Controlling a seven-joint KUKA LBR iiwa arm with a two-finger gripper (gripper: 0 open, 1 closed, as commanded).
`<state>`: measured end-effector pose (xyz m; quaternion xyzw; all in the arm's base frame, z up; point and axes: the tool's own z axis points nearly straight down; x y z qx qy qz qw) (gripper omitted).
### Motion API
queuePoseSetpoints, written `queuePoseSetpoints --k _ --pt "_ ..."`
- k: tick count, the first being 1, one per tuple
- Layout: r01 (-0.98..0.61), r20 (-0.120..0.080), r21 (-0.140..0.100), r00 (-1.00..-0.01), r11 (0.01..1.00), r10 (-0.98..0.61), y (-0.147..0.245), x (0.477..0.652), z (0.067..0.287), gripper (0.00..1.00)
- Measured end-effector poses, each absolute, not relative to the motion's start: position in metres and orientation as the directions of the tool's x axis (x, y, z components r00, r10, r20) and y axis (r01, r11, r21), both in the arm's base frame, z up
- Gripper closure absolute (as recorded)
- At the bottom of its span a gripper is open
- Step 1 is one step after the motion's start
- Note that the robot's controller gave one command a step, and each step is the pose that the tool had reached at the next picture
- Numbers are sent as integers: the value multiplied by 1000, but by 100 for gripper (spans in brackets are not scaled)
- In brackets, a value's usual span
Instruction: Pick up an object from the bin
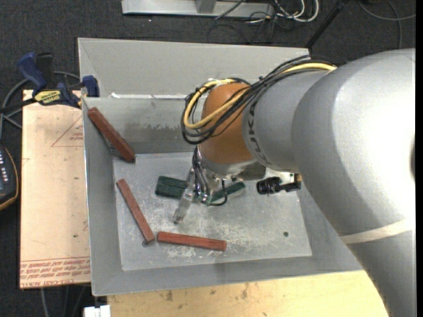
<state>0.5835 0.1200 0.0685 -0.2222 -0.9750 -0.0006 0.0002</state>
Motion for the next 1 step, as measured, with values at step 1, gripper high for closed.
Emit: queuePoseSetpoints --k 1 --pt "433 -1 2 -901 901 433 120 584 70 100"
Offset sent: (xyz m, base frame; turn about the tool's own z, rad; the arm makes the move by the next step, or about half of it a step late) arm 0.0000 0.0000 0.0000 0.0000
